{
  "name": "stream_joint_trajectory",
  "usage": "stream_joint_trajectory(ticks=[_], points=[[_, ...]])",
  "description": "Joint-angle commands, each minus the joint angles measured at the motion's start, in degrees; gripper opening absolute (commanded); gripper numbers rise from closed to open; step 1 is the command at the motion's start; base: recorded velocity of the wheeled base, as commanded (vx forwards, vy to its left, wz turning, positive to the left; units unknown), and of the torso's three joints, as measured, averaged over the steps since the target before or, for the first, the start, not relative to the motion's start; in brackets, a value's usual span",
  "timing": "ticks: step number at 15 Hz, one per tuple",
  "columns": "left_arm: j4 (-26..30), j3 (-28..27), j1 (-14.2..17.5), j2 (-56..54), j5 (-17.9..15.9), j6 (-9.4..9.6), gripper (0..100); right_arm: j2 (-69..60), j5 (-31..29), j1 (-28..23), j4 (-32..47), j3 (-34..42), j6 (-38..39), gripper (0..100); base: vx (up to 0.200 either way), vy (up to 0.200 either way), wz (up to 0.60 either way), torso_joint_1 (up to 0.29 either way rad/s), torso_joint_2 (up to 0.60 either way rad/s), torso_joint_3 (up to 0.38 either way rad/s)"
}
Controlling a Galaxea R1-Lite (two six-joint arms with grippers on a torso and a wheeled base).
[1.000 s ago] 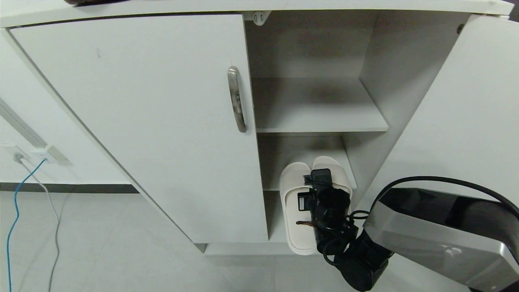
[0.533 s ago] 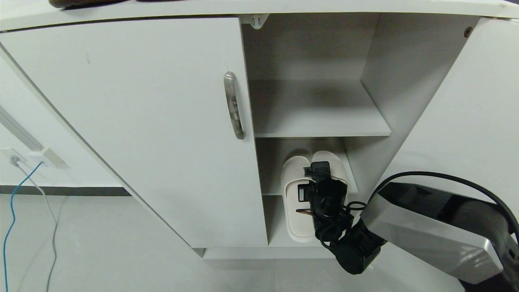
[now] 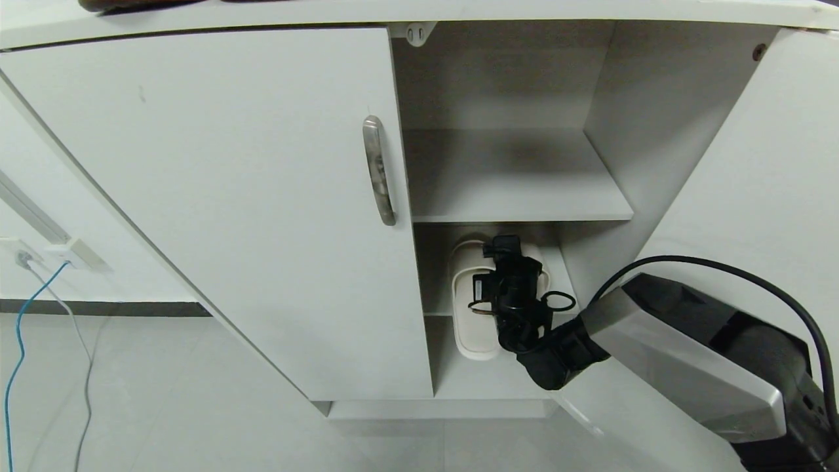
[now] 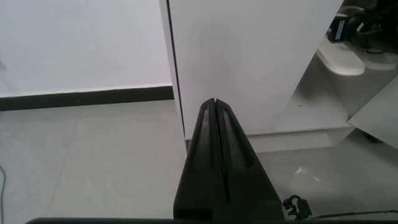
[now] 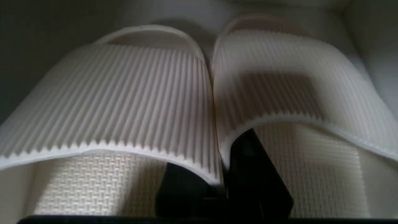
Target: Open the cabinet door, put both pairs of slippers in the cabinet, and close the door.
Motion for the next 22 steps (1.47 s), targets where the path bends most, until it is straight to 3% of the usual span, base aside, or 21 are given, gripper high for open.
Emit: stream_joint_trajectory(ticks=[1, 5, 11, 12, 18, 22], points=[[-0.01, 0.01, 0.02, 0.09, 0.00, 0.06, 0, 0.75, -0.06, -0.71, 2.17, -4.83, 0.20, 0, 0.000, 0.000, 0.00, 0.000, 0.00, 0.000], [-0.01, 0.01, 0.02, 0.09, 0.00, -0.03, 0, 3.74, 0.03, -2.65, 4.46, -10.98, -0.07, 0, 0.000, 0.000, 0.00, 0.000, 0.00, 0.000], [-0.01, 0.01, 0.02, 0.09, 0.00, -0.03, 0, 4.71, 0.65, -3.00, 4.98, -11.16, -0.07, 0, 0.000, 0.000, 0.00, 0.000, 0.00, 0.000], [-0.01, 0.01, 0.02, 0.09, 0.00, -0.03, 0, 4.62, 0.65, -3.09, 4.98, -11.16, -0.07, 100, 0.000, 0.000, 0.00, 0.000, 0.00, 0.000], [-0.01, 0.01, 0.02, 0.09, 0.00, -0.03, 0, -1.88, 0.82, -2.47, 4.19, -2.10, -0.07, 100, 0.000, 0.000, 0.00, 0.000, 0.00, 0.000], [-0.01, 0.01, 0.02, 0.09, 0.00, 0.06, 0, -9.26, 0.74, -0.36, -1.26, 10.55, -0.15, 100, 0.000, 0.000, 0.00, 0.000, 0.00, 0.000]])
